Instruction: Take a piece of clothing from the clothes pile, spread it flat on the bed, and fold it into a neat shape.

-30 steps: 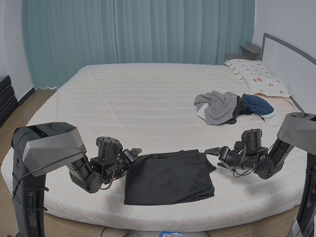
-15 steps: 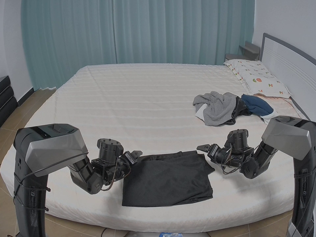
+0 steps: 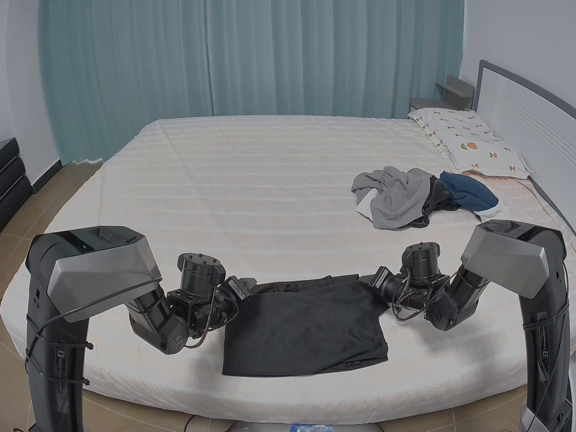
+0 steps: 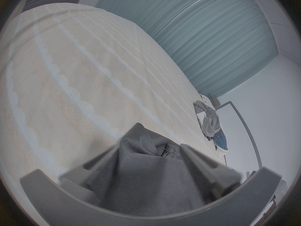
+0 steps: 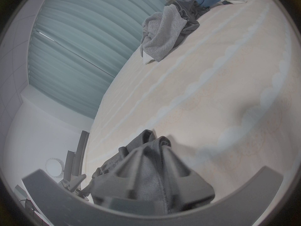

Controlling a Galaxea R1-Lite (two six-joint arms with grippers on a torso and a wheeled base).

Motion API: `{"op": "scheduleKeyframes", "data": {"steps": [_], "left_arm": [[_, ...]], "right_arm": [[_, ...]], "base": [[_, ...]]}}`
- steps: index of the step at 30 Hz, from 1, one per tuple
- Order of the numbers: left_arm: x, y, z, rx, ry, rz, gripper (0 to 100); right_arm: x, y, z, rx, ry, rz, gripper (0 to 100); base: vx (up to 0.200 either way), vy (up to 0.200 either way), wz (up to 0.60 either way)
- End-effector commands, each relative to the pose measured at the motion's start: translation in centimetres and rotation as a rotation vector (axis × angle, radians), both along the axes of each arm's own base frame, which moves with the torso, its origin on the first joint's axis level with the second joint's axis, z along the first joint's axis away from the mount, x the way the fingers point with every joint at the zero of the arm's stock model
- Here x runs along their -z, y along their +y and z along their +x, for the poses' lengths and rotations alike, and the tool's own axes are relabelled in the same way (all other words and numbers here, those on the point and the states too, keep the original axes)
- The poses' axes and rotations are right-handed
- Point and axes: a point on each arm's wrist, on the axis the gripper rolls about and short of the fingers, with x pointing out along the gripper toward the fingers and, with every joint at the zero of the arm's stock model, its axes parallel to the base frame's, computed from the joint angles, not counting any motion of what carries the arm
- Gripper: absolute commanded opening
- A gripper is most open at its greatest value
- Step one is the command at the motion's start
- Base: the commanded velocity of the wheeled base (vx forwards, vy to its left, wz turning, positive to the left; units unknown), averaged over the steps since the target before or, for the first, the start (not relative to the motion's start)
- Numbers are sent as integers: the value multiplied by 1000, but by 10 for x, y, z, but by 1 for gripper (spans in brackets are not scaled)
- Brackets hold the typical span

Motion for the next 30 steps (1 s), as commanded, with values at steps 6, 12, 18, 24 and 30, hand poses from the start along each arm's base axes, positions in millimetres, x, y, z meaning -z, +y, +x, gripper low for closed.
{"op": "scheduleKeyframes", "data": {"steps": [6, 12, 18, 24, 30], "left_arm": [[2, -1, 1, -3, -1, 1, 0], [3, 0, 2, -20, -8, 9, 0], [3, 0, 2, -40, -15, 19, 0], [3, 0, 2, -41, -15, 17, 0], [3, 0, 2, -41, -15, 17, 0]], "right_arm": [[-1, -1, 4, 37, -51, -2, 0], [-3, -4, 5, 44, -62, 3, 0], [-4, -3, 7, 52, -84, 35, 0], [-2, 0, 13, 49, -96, 35, 0], [5, -3, 19, 61, -100, 36, 0]], "base": [[0, 0, 0], [0, 0, 0], [0, 0, 0], [0, 0, 0], [0, 0, 0]]}}
